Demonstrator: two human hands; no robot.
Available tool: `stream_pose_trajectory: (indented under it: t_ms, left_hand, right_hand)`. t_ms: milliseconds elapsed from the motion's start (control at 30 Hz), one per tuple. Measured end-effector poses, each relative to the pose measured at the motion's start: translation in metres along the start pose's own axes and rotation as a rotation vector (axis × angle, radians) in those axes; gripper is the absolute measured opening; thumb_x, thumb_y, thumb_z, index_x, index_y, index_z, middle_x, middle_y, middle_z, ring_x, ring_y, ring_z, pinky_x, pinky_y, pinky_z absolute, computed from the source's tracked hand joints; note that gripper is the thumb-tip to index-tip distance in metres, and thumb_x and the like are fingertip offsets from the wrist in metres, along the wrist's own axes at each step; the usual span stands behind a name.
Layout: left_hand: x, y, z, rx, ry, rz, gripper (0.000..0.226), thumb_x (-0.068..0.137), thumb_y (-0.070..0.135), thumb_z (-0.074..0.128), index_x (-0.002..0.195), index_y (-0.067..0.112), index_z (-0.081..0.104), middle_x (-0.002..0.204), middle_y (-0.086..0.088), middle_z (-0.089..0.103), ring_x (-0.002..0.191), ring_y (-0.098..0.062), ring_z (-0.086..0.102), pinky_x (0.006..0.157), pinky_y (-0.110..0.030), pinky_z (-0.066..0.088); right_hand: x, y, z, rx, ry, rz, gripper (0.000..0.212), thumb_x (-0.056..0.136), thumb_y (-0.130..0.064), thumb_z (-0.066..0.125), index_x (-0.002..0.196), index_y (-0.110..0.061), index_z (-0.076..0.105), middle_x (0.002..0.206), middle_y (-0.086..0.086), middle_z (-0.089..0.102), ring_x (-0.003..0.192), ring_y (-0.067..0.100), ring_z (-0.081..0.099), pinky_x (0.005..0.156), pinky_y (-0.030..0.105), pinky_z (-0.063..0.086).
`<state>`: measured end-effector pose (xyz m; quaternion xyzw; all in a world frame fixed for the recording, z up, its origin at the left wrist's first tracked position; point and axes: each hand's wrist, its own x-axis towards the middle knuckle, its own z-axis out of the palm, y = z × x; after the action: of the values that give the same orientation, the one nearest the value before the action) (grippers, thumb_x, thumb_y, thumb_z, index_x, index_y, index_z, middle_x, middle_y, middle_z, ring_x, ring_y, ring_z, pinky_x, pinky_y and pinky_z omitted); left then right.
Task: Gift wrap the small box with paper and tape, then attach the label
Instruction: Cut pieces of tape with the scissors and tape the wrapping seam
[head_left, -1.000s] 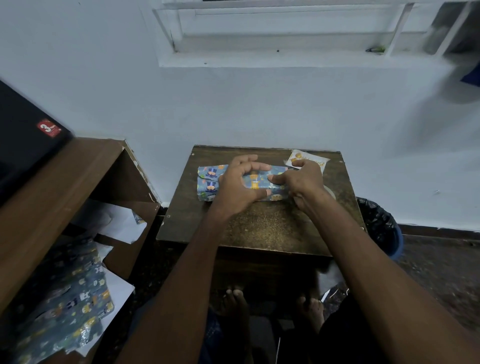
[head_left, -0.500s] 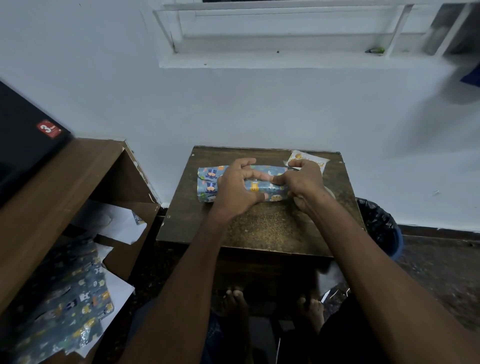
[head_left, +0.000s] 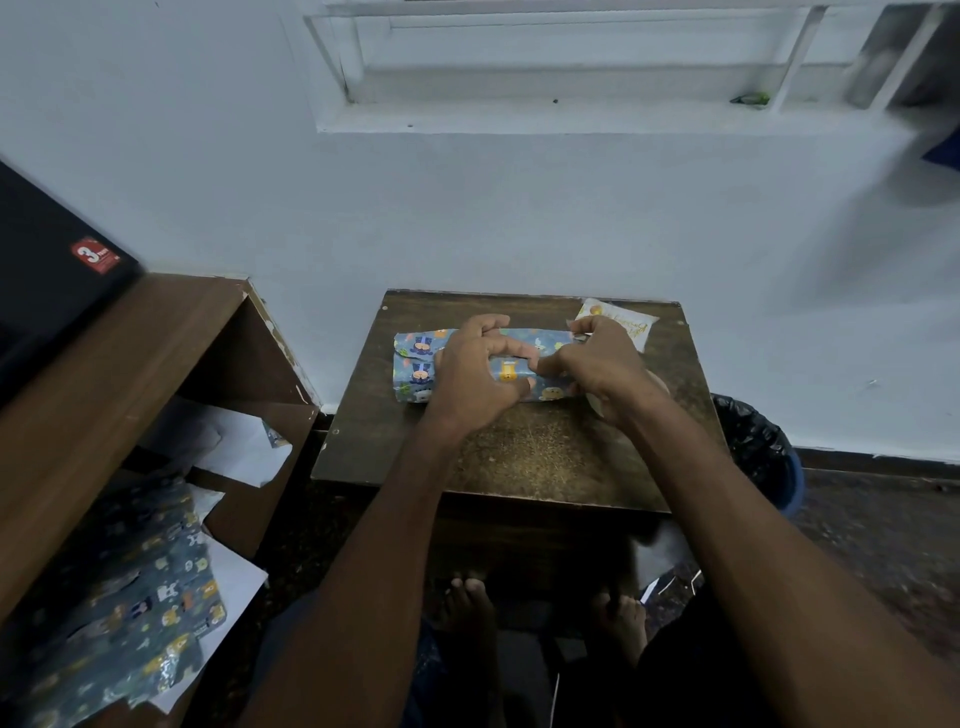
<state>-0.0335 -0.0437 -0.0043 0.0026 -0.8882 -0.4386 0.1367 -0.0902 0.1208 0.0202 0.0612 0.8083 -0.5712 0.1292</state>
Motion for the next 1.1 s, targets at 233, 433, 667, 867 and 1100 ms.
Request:
stream_pose_trajectory:
  t_ms: [233, 433, 667, 867, 1100]
  left_hand:
    - [0.002, 0.000, 0.013, 0.008, 0.172, 0.019, 0.015, 0.086, 0.039, 0.076, 0.096, 0.031, 0.084, 0.131, 0.004, 0.069, 0.124, -0.013, 0.059, 0.104, -0.056, 0.050]
    - [0.002, 0.004, 0.018, 0.031, 0.253, 0.006, 0.014, 0.085, 0.028, 0.081, 0.097, 0.024, 0.086, 0.126, -0.003, 0.073, 0.118, -0.019, 0.065, 0.098, -0.051, 0.055]
    - [0.003, 0.011, 0.022, 0.038, 0.308, -0.062, 0.014, 0.078, 0.025, 0.085, 0.092, 0.026, 0.084, 0.117, 0.000, 0.074, 0.111, -0.018, 0.067, 0.094, -0.049, 0.055]
    - [0.004, 0.015, 0.023, 0.050, 0.334, -0.075, 0.009, 0.079, 0.030, 0.086, 0.086, 0.031, 0.081, 0.108, 0.007, 0.071, 0.106, -0.016, 0.066, 0.094, -0.052, 0.054]
    - [-0.001, 0.021, 0.025, 0.233, 0.309, 0.049, 0.023, 0.093, 0.010, 0.066, 0.108, 0.024, 0.077, 0.114, 0.004, 0.067, 0.112, -0.020, 0.059, 0.101, -0.040, 0.039]
  right_hand:
    - [0.000, -0.002, -0.001, 0.059, -0.004, 0.033, 0.074, 0.061, -0.006, 0.095, 0.123, -0.014, 0.056, 0.113, 0.010, 0.064, 0.091, 0.031, 0.074, 0.056, 0.034, 0.054]
    - [-0.001, -0.002, 0.000, 0.031, 0.001, 0.002, 0.083, 0.054, -0.012, 0.096, 0.127, -0.013, 0.056, 0.115, 0.011, 0.064, 0.091, 0.031, 0.073, 0.058, 0.035, 0.057]
    - [-0.006, -0.007, -0.005, 0.050, -0.026, 0.037, 0.071, 0.068, 0.004, 0.088, 0.129, -0.009, 0.054, 0.099, 0.004, 0.058, 0.076, 0.024, 0.068, 0.052, 0.032, 0.053]
    - [-0.007, -0.007, -0.006, 0.015, -0.032, 0.018, 0.071, 0.071, 0.000, 0.087, 0.132, -0.009, 0.052, 0.111, 0.013, 0.062, 0.075, 0.027, 0.069, 0.054, 0.034, 0.054]
    - [-0.019, -0.007, -0.025, -0.181, 0.110, -0.286, 0.052, 0.085, -0.026, 0.084, 0.131, -0.014, 0.063, 0.106, 0.010, 0.074, 0.058, 0.019, 0.074, 0.050, 0.029, 0.056]
